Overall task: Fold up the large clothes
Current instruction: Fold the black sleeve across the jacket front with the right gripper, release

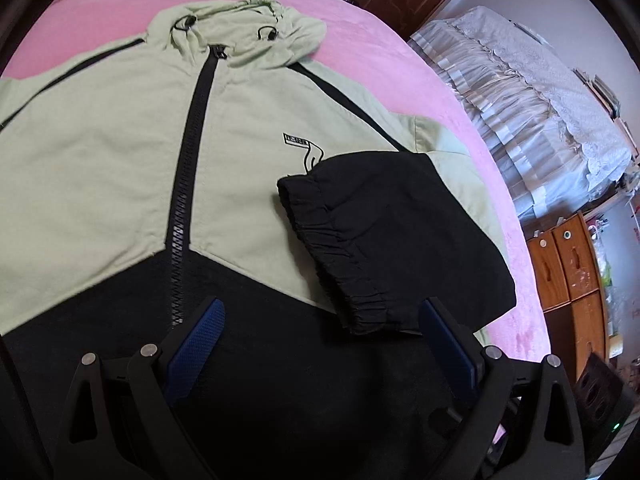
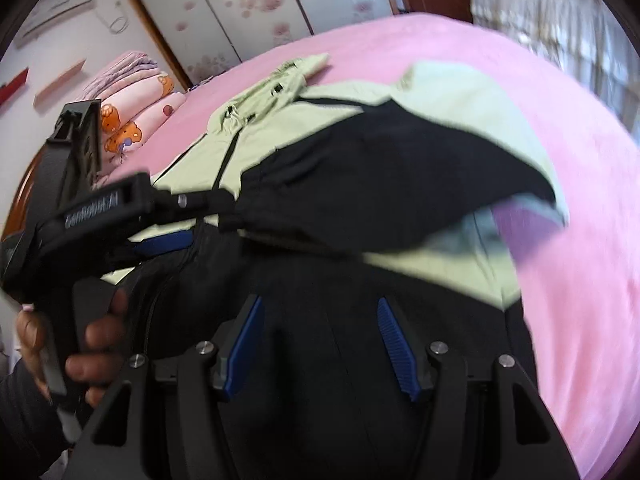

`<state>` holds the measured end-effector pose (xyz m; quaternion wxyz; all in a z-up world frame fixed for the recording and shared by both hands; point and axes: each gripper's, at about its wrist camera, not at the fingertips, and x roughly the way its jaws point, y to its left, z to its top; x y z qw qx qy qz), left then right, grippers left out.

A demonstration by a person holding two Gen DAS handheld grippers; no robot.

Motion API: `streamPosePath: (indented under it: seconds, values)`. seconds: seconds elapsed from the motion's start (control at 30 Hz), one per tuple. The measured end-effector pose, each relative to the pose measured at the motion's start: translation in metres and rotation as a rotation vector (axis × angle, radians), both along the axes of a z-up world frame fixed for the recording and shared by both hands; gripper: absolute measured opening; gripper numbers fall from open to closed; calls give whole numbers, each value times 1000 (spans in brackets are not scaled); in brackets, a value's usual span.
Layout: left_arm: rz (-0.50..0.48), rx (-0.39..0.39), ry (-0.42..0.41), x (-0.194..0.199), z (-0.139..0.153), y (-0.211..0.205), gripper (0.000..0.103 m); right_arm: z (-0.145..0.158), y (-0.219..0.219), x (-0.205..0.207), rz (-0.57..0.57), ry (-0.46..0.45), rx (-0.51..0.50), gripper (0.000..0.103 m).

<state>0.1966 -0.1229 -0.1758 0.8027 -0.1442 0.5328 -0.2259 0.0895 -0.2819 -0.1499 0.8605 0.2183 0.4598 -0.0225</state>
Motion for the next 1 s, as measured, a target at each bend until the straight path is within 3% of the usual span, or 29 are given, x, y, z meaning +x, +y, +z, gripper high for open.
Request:
streamPosePath:
  seconds: [0.1,0.2,0.27,0.33,0.4,0.53,0.77,0.87,1.0]
  values:
    - [-8,-42,23,2,-8,-5,85,-7,-3,-11,-12,15,21,59]
    - [-20,-61,35,7,-13,-16,83,-9,-4,-14,-15,14,27,59]
    - [-30,-66,29,12,-14,-26,76,-9,-4,-14,-18,13,30,59]
    - [-50,-71,53,19,-16,-37,40,-8,-6,-13,-24,11,31,59]
    - [-70,-58,63,26,-14,-48,13,-7,-8,-11,-35,12,36,59]
    - [-123,38,-48,33,22,-74,10,-4,-14,-13,-65,16,42,59]
    - [-161,106,-335,53,139,-85,9,0,-33,-26,-136,17,50,59]
    - [-140,180,-446,65,179,-75,10,3,-39,-30,-158,15,44,59]
    - [-77,282,-511,81,196,-48,10,4,-43,-32,-174,9,38,59]
